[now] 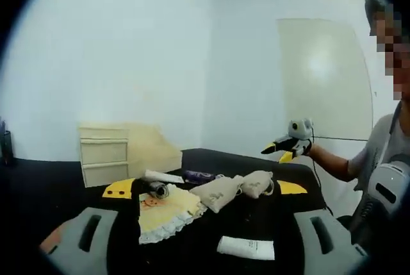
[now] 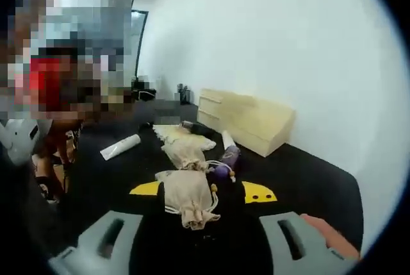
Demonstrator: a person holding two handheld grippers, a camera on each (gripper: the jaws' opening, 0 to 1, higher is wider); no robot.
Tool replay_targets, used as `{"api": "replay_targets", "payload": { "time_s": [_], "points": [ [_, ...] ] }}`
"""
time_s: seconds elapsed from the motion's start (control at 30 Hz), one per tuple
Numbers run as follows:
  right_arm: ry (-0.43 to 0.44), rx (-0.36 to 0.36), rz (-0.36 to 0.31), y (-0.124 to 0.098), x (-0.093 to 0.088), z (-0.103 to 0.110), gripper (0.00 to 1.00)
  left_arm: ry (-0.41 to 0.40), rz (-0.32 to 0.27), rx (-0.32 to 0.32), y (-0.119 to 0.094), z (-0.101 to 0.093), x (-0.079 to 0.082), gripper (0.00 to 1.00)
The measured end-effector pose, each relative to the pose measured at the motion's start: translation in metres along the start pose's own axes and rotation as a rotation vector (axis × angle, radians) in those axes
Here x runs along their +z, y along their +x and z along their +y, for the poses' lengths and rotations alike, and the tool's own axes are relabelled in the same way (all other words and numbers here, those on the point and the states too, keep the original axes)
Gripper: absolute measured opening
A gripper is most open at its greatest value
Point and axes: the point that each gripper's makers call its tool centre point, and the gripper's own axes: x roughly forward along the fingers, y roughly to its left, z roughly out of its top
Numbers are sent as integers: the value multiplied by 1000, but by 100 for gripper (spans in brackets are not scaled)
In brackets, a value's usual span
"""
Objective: Open the drawer, pick up the cosmetic bottles from the table one by one, place them into the drawer, release the gripper, close the drawer, and move the gripper away
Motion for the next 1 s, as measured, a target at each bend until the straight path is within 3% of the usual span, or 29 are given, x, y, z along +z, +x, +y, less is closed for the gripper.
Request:
{"api": "replay_targets", "payload": {
  "time_s": [0.2, 0.37, 0.73, 0.9, 1.0],
  "points": [
    [33, 52, 91, 3, -31, 6, 35, 28, 29, -28, 4, -13, -7, 88],
    [39, 57, 120, 3, -51, 1, 31, 28, 32, -53, 5, -18, -8, 87],
    [91, 144, 133, 15, -60, 5, 26, 32, 26, -58, 4, -23, -9, 88],
    [60, 162, 126, 16, -57, 6, 9, 39, 31, -63, 3, -29, -9, 87],
    [3, 172, 133, 15, -55, 8, 5, 52, 30, -57, 2, -31, -8, 86]
  ]
}}
